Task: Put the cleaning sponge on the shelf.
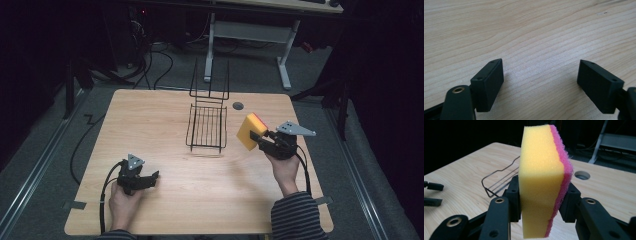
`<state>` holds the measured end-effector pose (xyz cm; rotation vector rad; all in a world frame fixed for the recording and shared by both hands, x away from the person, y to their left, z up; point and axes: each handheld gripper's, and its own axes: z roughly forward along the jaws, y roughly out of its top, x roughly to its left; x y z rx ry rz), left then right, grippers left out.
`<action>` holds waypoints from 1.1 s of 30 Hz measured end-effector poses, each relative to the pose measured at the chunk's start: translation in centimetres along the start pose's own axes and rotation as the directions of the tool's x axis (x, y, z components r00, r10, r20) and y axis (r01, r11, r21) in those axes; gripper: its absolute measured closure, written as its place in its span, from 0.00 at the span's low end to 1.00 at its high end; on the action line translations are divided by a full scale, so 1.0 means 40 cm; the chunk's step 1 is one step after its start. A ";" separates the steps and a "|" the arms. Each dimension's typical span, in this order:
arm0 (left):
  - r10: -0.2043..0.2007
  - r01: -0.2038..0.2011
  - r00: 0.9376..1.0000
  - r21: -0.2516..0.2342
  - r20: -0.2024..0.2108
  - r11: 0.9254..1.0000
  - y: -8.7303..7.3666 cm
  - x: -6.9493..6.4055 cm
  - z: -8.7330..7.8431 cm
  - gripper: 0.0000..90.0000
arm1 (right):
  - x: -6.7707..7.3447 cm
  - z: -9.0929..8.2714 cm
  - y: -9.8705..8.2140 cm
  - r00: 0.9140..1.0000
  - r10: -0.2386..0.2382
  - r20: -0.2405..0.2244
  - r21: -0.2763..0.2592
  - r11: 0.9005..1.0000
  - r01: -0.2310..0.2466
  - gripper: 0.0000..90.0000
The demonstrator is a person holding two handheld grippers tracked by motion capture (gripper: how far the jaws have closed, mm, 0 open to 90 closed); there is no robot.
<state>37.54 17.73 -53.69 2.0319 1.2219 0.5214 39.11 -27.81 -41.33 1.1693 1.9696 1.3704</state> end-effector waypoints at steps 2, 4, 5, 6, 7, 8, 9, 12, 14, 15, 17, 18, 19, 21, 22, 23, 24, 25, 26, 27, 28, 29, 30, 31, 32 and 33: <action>0.000 0.000 1.000 0.000 0.000 1.000 0.000 0.000 0.000 0.24 | 0.004 0.005 0.004 1.000 -0.004 -0.005 0.005 1.000 0.004 0.68; 0.000 0.000 1.000 0.000 0.000 1.000 0.000 0.000 0.000 0.24 | 0.008 0.013 0.009 1.000 -0.007 -0.017 0.005 1.000 0.007 0.68; 0.000 0.000 1.000 0.000 0.000 1.000 0.000 0.000 0.000 0.24 | 0.008 0.013 0.009 1.000 -0.007 -0.017 0.005 1.000 0.007 0.68; 0.000 0.000 1.000 0.000 0.000 1.000 0.000 0.000 0.000 0.24 | 0.009 0.015 0.011 1.000 -0.005 -0.017 0.006 1.000 0.005 0.68; 0.000 0.000 1.000 0.000 0.000 1.000 0.000 0.000 0.000 0.24 | 0.010 0.018 0.013 1.000 -0.007 -0.019 0.006 1.000 0.007 0.68; 0.000 0.000 1.000 0.000 0.000 1.000 0.000 0.000 0.000 0.24 | 0.011 0.021 0.016 1.000 -0.004 -0.019 0.007 1.000 0.004 0.68; 0.000 0.000 1.000 0.000 0.000 1.000 0.000 0.000 0.000 0.24 | 0.011 0.023 0.018 1.000 -0.007 -0.021 0.007 1.000 0.007 0.68; 0.000 0.000 1.000 0.000 0.000 1.000 0.000 0.000 0.000 0.24 | 0.019 0.033 0.025 0.999 -0.019 -0.027 0.002 1.000 0.019 0.68; 0.000 0.000 1.000 0.000 0.000 1.000 0.000 0.000 0.000 0.24 | 0.023 0.040 0.027 0.999 -0.020 -0.035 0.003 1.000 0.020 0.68; 0.000 0.000 1.000 0.000 0.000 1.000 0.000 0.000 0.000 0.24 | 0.026 0.044 0.028 0.999 -0.021 -0.036 0.009 1.000 0.022 0.67; 0.000 0.000 1.000 0.000 0.000 1.000 0.000 0.000 0.000 0.24 | 0.029 0.052 0.031 0.999 -0.029 -0.038 0.012 0.999 0.029 0.68; 0.000 0.000 1.000 0.000 0.000 1.000 0.000 0.000 0.000 0.24 | 0.032 0.057 0.033 0.999 -0.031 -0.039 0.013 0.999 0.032 0.67; 0.000 0.000 1.000 0.000 0.000 1.000 0.000 0.000 0.000 0.24 | 0.034 0.061 0.035 0.999 -0.033 -0.039 0.015 0.999 0.034 0.67; 0.000 0.000 1.000 0.000 0.000 1.000 0.000 0.000 0.000 0.24 | 0.038 0.070 0.039 0.998 -0.040 -0.044 0.016 0.999 0.040 0.67; 0.000 0.000 1.000 0.000 0.000 1.000 0.000 0.000 0.000 0.24 | 0.041 0.077 0.042 0.998 -0.045 -0.045 0.019 0.999 0.046 0.67; 0.000 0.000 1.000 0.000 0.000 1.000 0.000 0.000 0.000 0.24 | 0.044 0.082 0.044 0.998 -0.050 -0.047 0.020 0.998 0.051 0.67; 0.000 0.000 1.000 0.000 0.000 1.000 0.000 0.000 0.000 0.24 | 0.046 0.087 0.044 0.997 -0.054 -0.054 0.014 0.998 0.055 0.67; 0.000 0.000 1.000 0.000 0.000 1.000 0.000 0.000 0.000 0.24 | 0.051 0.098 0.047 0.997 -0.058 -0.058 0.021 0.998 0.059 0.67; 0.000 0.000 1.000 0.000 0.000 1.000 0.000 0.000 0.000 0.24 | 0.051 0.098 0.047 0.997 -0.058 -0.058 0.021 0.998 0.059 0.67; 0.000 0.000 1.000 0.000 0.000 1.000 0.000 0.000 0.000 0.24 | 0.054 0.104 0.048 0.996 -0.060 -0.059 0.025 0.998 0.062 0.67; 0.000 0.000 1.000 0.000 0.001 1.000 0.000 0.000 0.000 0.24 | 0.056 0.107 0.048 0.996 -0.060 -0.061 0.028 0.998 0.062 0.67; 0.000 0.000 1.000 0.000 0.000 1.000 0.000 0.000 0.000 0.24 | 0.060 0.115 0.050 0.996 -0.066 -0.067 0.027 0.997 0.068 0.67; 0.000 0.000 1.000 0.000 0.000 1.000 0.000 0.000 0.000 0.24 | 0.063 0.120 0.052 0.996 -0.066 -0.067 0.029 0.997 0.068 0.67; 0.000 0.000 1.000 0.000 0.001 1.000 0.000 0.000 0.000 0.24 | 0.066 0.124 0.053 0.995 -0.068 -0.071 0.030 0.997 0.071 0.67; 0.000 0.000 1.000 0.000 0.001 1.000 0.000 0.000 0.000 0.24 | 0.070 0.130 0.055 0.995 -0.076 -0.071 0.031 0.996 0.079 0.67; 0.000 0.000 1.000 0.000 0.000 1.000 0.000 0.000 0.000 0.24 | 0.073 0.135 0.056 0.994 -0.079 -0.073 0.031 0.996 0.082 0.67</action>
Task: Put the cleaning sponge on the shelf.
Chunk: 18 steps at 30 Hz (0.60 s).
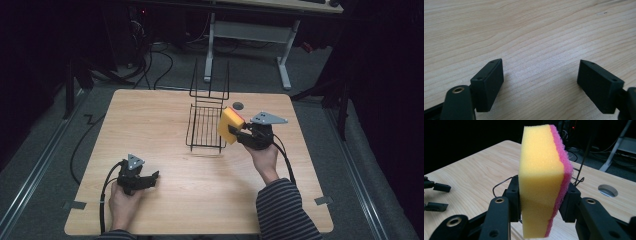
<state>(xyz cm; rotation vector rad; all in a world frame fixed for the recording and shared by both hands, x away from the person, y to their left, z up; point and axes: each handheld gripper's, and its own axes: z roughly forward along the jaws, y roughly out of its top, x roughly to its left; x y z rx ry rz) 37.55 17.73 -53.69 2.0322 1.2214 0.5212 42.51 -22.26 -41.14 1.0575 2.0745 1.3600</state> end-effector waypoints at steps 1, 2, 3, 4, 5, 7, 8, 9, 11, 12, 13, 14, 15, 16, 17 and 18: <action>0.000 0.000 1.000 0.000 0.000 1.000 0.000 0.000 0.000 0.24 | 0.003 0.007 0.002 1.000 -0.004 -0.002 0.003 1.000 0.004 0.67; 0.000 0.000 1.000 0.000 0.000 1.000 0.000 0.000 0.000 0.24 | 0.006 0.012 0.003 1.000 -0.007 -0.003 0.008 1.000 0.007 0.67; 0.000 0.000 1.000 0.000 0.000 1.000 0.000 0.000 0.000 0.24 | 0.008 0.018 0.004 1.000 -0.011 -0.005 0.006 1.000 0.011 0.67; 0.000 0.000 1.000 0.000 0.000 1.000 0.000 0.000 0.000 0.24 | 0.010 0.021 0.005 1.000 -0.013 -0.005 0.008 1.000 0.013 0.67; 0.001 -0.001 1.000 0.000 0.001 1.000 0.000 0.000 0.000 0.24 | 0.012 0.027 0.005 1.000 -0.013 -0.008 0.011 1.000 0.013 0.67; 0.001 -0.001 1.000 0.001 0.000 1.000 0.000 0.000 0.000 0.24 | 0.015 0.036 0.006 1.000 -0.020 -0.010 0.015 1.000 0.020 0.67; 0.001 -0.001 1.000 0.001 0.000 1.000 0.000 0.000 0.000 0.24 | 0.016 0.041 0.006 1.000 -0.022 -0.011 0.019 1.000 0.022 0.67; 0.001 -0.001 1.000 0.001 0.000 1.000 0.000 0.000 0.000 0.24 | 0.016 0.045 0.006 1.000 -0.022 -0.012 0.019 1.000 0.022 0.67; 0.001 -0.001 1.000 0.001 0.000 1.000 0.000 0.000 0.000 0.24 | 0.017 0.058 0.005 1.000 -0.020 -0.017 0.021 1.000 0.020 0.67; 0.001 -0.001 1.000 0.001 0.000 1.000 0.000 0.000 0.000 0.24 | 0.018 0.061 0.005 1.000 -0.018 -0.017 0.024 1.000 0.018 0.67; 0.001 -0.001 1.000 0.001 0.000 1.000 0.000 0.000 0.000 0.24 | 0.019 0.068 0.005 1.000 -0.017 -0.019 0.025 1.000 0.017 0.67; 0.001 -0.001 1.000 0.001 0.000 1.000 0.000 0.000 0.000 0.24 | 0.021 0.074 0.005 1.000 -0.019 -0.020 0.028 0.999 0.020 0.67; 0.001 -0.001 1.000 0.001 0.000 1.000 0.000 0.000 0.000 0.24 | 0.023 0.079 0.004 1.000 -0.021 -0.021 0.030 0.999 0.022 0.67; 0.001 -0.001 1.000 0.000 0.000 1.000 0.000 0.000 0.000 0.24 | 0.025 0.085 0.004 1.000 -0.022 -0.022 0.034 0.999 0.023 0.67; 0.000 0.000 1.000 0.000 0.000 1.000 0.000 0.000 0.000 0.24 | 0.026 0.091 0.004 0.999 -0.027 -0.022 0.036 0.999 0.028 0.67; 0.001 -0.001 1.000 0.000 0.001 1.000 0.000 0.000 0.000 0.24 | 0.026 0.096 0.003 0.999 -0.029 -0.022 0.039 0.999 0.030 0.67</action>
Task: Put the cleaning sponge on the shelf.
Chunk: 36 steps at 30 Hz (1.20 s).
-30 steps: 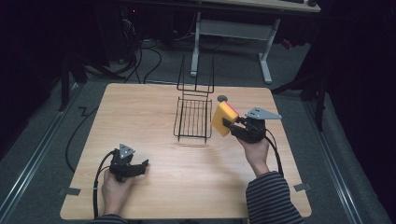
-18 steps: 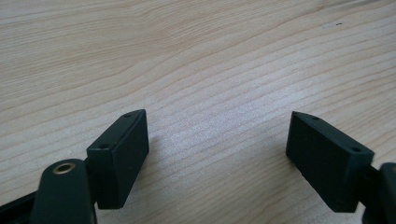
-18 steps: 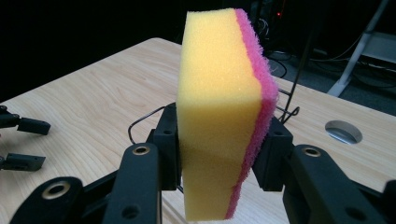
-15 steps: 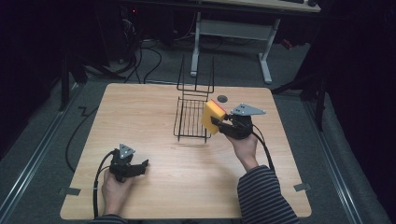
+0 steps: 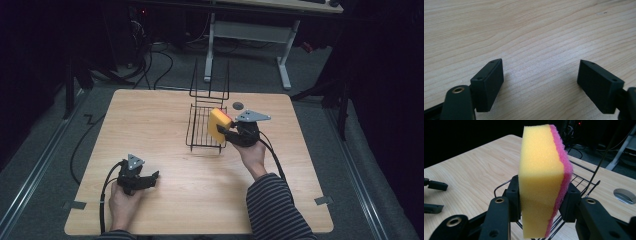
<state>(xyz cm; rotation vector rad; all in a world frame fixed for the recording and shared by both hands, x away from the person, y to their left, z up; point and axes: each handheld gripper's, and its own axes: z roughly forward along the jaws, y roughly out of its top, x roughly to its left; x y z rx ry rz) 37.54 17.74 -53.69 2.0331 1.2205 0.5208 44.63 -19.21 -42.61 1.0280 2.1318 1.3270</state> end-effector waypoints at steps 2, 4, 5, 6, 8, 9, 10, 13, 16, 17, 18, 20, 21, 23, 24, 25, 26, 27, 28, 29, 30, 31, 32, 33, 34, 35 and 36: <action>0.000 0.000 1.000 0.000 0.000 1.000 0.000 0.000 0.000 0.24 | 0.001 0.010 -0.002 1.000 0.004 -0.002 0.003 1.000 -0.004 0.67; 0.000 0.000 1.000 0.000 0.000 1.000 0.000 0.000 0.000 0.24 | 0.002 0.022 -0.006 1.000 0.008 -0.001 0.010 1.000 -0.008 0.67; 0.000 0.000 1.000 0.000 0.000 1.000 0.000 0.000 0.000 0.24 | 0.002 0.027 -0.008 1.000 0.006 0.001 0.011 1.000 -0.006 0.67; 0.000 0.000 1.000 0.000 0.000 1.000 0.000 0.000 0.000 0.24 | 0.004 0.032 -0.010 1.000 0.006 0.000 0.015 1.000 -0.006 0.67; 0.000 0.000 1.000 0.000 0.000 1.000 0.000 0.000 0.000 0.24 | 0.007 0.042 -0.013 1.000 0.004 0.002 0.024 1.000 -0.004 0.67; -0.001 0.001 1.000 -0.001 0.000 1.000 0.000 0.000 0.000 0.24 | 0.008 0.047 -0.015 1.000 0.002 0.001 0.028 1.000 -0.002 0.67; 0.000 0.000 1.000 0.000 0.000 1.000 0.000 0.000 0.000 0.24 | 0.009 0.053 -0.016 1.000 0.000 0.002 0.032 0.999 0.000 0.67; 0.000 0.000 1.000 0.000 0.000 1.000 0.000 0.000 0.000 0.24 | 0.009 0.066 -0.020 1.000 0.002 0.007 0.042 0.999 -0.002 0.67; 0.000 0.000 1.000 0.000 0.000 1.000 0.000 0.000 0.000 0.24 | 0.007 0.079 -0.024 1.000 0.002 0.012 0.053 0.999 -0.002 0.67; 0.000 0.000 1.000 0.000 0.000 1.000 0.000 0.000 0.000 0.24 | 0.007 0.082 -0.026 1.000 0.004 0.013 0.055 0.998 -0.004 0.67; 0.000 0.000 1.000 0.000 0.000 1.000 0.000 0.000 0.000 0.24 | 0.006 0.085 -0.027 1.000 0.002 0.014 0.059 0.998 -0.003 0.67; 0.000 0.000 1.000 0.000 0.000 1.000 0.000 0.000 0.000 0.24 | 0.005 0.091 -0.031 1.000 0.001 0.016 0.060 0.998 -0.001 0.67; 0.000 0.000 1.000 0.000 0.000 1.000 0.000 0.000 0.000 0.24 | 0.005 0.093 -0.031 1.000 0.001 0.017 0.062 0.998 -0.003 0.67; 0.000 0.000 1.000 0.000 0.000 1.000 0.000 0.000 0.000 0.24 | 0.004 0.098 -0.034 1.000 0.005 0.019 0.064 0.998 -0.006 0.67; 0.000 0.000 1.000 0.000 0.000 1.000 0.000 0.000 0.000 0.24 | 0.004 0.100 -0.035 1.000 0.006 0.021 0.065 0.998 -0.007 0.67; 0.000 0.000 1.000 0.000 0.000 1.000 0.000 0.000 0.000 0.24 | 0.003 0.102 -0.036 1.000 0.003 0.023 0.068 0.998 -0.004 0.67; 0.000 0.000 1.000 0.000 0.000 1.000 0.000 0.000 0.000 0.24 | 0.003 0.105 -0.036 1.000 0.000 0.023 0.068 0.998 -0.001 0.67; -0.001 0.001 1.000 0.000 0.000 1.000 0.000 0.000 0.000 0.24 | 0.003 0.108 -0.038 1.000 0.002 0.026 0.075 0.997 -0.004 0.67; 0.000 0.000 1.000 0.000 0.000 1.000 0.000 0.000 0.000 0.24 | 0.003 0.111 -0.039 1.000 -0.003 0.027 0.080 0.997 0.001 0.67; 0.000 0.000 1.000 0.000 0.000 1.000 0.000 0.000 0.000 0.24 | 0.003 0.113 -0.040 1.000 -0.002 0.026 0.080 0.997 0.000 0.67; 0.000 0.000 1.000 0.000 0.000 1.000 0.000 0.000 0.000 0.24 | 0.003 0.115 -0.041 1.000 -0.001 0.026 0.080 0.997 -0.001 0.67; 0.000 0.000 1.000 0.000 0.000 1.000 0.000 0.000 0.000 0.24 | 0.003 0.115 -0.041 1.000 0.002 0.025 0.080 0.997 -0.004 0.67; 0.000 0.000 1.000 0.000 0.000 1.000 0.000 0.000 0.000 0.24 | 0.002 0.117 -0.040 1.000 0.004 0.023 0.077 0.997 -0.005 0.67; 0.000 0.000 1.000 0.000 0.000 1.000 0.000 0.000 0.000 0.24 | 0.002 0.118 -0.039 1.000 0.005 0.024 0.081 0.997 -0.007 0.67; 0.000 0.000 1.000 0.000 0.000 1.000 0.000 0.000 0.000 0.24 | 0.002 0.119 -0.039 1.000 0.008 0.022 0.086 0.996 -0.010 0.67; 0.000 0.000 1.000 0.000 0.000 1.000 0.000 0.000 0.000 0.24 | 0.002 0.120 -0.038 1.000 0.008 0.022 0.086 0.996 -0.010 0.67; 0.000 0.000 1.000 0.000 0.000 1.000 0.000 0.000 0.000 0.24 | 0.001 0.122 -0.038 1.000 0.009 0.022 0.085 0.996 -0.011 0.67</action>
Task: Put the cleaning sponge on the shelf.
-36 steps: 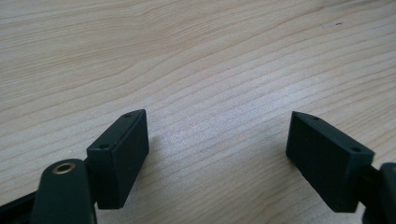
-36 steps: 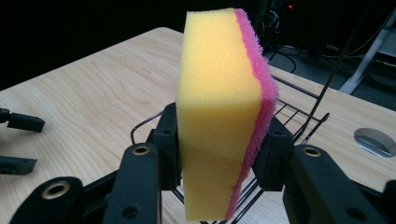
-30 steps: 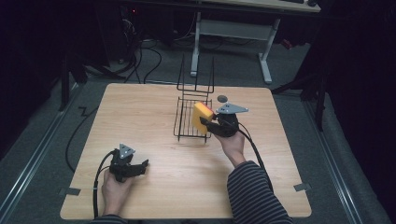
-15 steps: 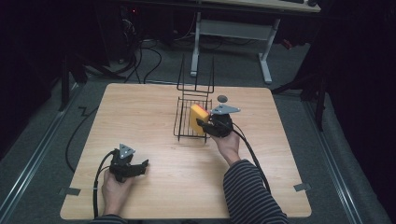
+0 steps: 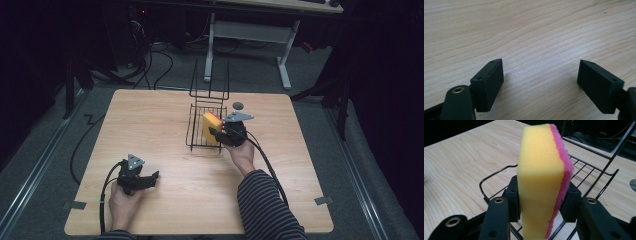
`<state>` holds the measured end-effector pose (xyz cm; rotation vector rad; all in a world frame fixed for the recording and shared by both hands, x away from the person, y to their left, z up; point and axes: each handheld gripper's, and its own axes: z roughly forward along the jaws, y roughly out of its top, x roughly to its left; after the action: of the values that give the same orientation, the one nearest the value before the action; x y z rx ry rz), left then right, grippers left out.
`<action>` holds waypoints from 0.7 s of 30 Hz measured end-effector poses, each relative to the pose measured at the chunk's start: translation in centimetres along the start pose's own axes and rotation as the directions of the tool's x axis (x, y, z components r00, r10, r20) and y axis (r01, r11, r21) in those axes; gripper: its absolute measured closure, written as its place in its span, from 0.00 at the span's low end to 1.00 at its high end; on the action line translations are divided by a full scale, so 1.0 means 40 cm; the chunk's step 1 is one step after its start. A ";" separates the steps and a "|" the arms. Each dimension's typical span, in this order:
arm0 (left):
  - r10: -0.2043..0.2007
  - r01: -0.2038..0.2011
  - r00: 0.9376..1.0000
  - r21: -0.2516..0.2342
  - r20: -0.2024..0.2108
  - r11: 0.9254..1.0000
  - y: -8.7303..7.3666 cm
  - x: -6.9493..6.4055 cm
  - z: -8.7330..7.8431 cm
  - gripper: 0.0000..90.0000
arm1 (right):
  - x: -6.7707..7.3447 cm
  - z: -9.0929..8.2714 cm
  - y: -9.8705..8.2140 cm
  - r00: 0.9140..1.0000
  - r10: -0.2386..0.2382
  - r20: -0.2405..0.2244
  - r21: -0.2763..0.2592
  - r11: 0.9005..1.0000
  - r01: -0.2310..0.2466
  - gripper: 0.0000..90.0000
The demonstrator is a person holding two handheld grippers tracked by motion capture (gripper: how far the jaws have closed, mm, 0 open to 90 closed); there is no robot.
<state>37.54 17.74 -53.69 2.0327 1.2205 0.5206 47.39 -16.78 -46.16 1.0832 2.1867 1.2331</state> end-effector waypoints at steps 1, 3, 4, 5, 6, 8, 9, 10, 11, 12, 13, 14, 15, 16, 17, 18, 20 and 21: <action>0.000 0.000 1.000 0.000 0.000 1.000 0.000 0.000 0.000 0.24 | -0.001 0.001 0.000 1.000 0.003 0.000 0.003 1.000 -0.003 0.67; 0.000 0.000 1.000 0.000 0.000 1.000 0.000 0.000 0.000 0.24 | -0.001 0.005 -0.002 1.000 0.007 -0.004 0.005 1.000 -0.007 0.67; 0.000 0.000 1.000 0.000 0.000 1.000 0.000 0.000 0.000 0.24 | -0.001 0.006 -0.003 1.000 0.010 -0.006 0.009 1.000 -0.010 0.67; 0.000 0.000 1.000 0.000 0.000 1.000 0.000 0.000 0.000 0.24 | -0.001 0.006 -0.003 1.000 0.018 -0.007 0.011 1.000 -0.018 0.67; 0.000 0.000 1.000 0.000 0.000 1.000 0.000 0.000 0.000 0.24 | -0.002 0.007 -0.003 1.000 0.014 -0.007 0.009 1.000 -0.014 0.67; 0.000 0.000 1.000 0.000 0.000 1.000 0.000 0.000 0.000 0.24 | -0.001 0.007 -0.003 1.000 0.017 -0.006 0.011 1.000 -0.017 0.67; 0.000 0.000 1.000 0.000 0.000 1.000 0.000 0.000 0.000 0.24 | -0.001 0.007 -0.003 1.000 0.014 -0.006 0.012 1.000 -0.014 0.66; 0.000 0.000 1.000 0.000 0.000 1.000 0.000 0.000 0.000 0.24 | -0.001 0.007 -0.003 1.000 0.012 -0.007 0.012 1.000 -0.012 0.66; 0.000 0.000 1.000 0.000 0.000 1.000 0.000 0.000 0.000 0.24 | -0.001 0.007 -0.003 1.000 0.014 -0.006 0.012 1.000 -0.013 0.65; 0.000 0.000 1.000 0.000 0.000 1.000 0.000 0.000 0.000 0.24 | -0.001 0.007 -0.004 1.000 0.012 -0.004 0.014 1.000 -0.012 0.64; 0.000 0.000 1.000 0.000 0.000 1.000 0.000 0.000 0.000 0.24 | -0.001 0.006 -0.004 1.000 0.015 -0.004 0.014 1.000 -0.015 0.64; 0.000 0.000 1.000 0.000 0.000 1.000 0.000 0.000 0.000 0.24 | -0.001 0.006 -0.004 1.000 0.015 -0.006 0.015 1.000 -0.015 0.64; 0.000 0.000 1.000 0.000 0.000 1.000 0.000 0.000 0.000 0.24 | -0.002 0.006 -0.004 1.000 0.015 -0.006 0.016 1.000 -0.015 0.64; 0.000 0.000 1.000 0.000 0.000 1.000 0.000 0.000 0.000 0.24 | -0.001 0.006 -0.004 1.000 0.016 -0.006 0.017 1.000 -0.016 0.64; 0.000 0.000 1.000 0.000 0.000 1.000 0.000 0.000 0.000 0.24 | -0.001 0.006 -0.004 1.000 0.015 -0.006 0.018 1.000 -0.015 0.64; 0.000 0.000 1.000 0.000 0.000 1.000 0.000 0.000 0.000 0.24 | -0.001 0.005 -0.004 1.000 0.014 -0.005 0.019 1.000 -0.014 0.64; 0.000 0.000 1.000 0.000 0.000 1.000 0.000 0.000 0.000 0.24 | -0.001 0.005 -0.004 1.000 0.013 -0.002 0.021 1.000 -0.013 0.61; 0.000 0.000 1.000 0.000 0.000 1.000 0.000 0.000 0.000 0.24 | -0.001 0.005 -0.003 1.000 0.012 0.001 0.023 1.000 -0.012 0.59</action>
<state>37.54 17.74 -53.69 2.0326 1.2207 0.5205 47.50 -16.75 -46.39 1.1073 2.2017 1.2158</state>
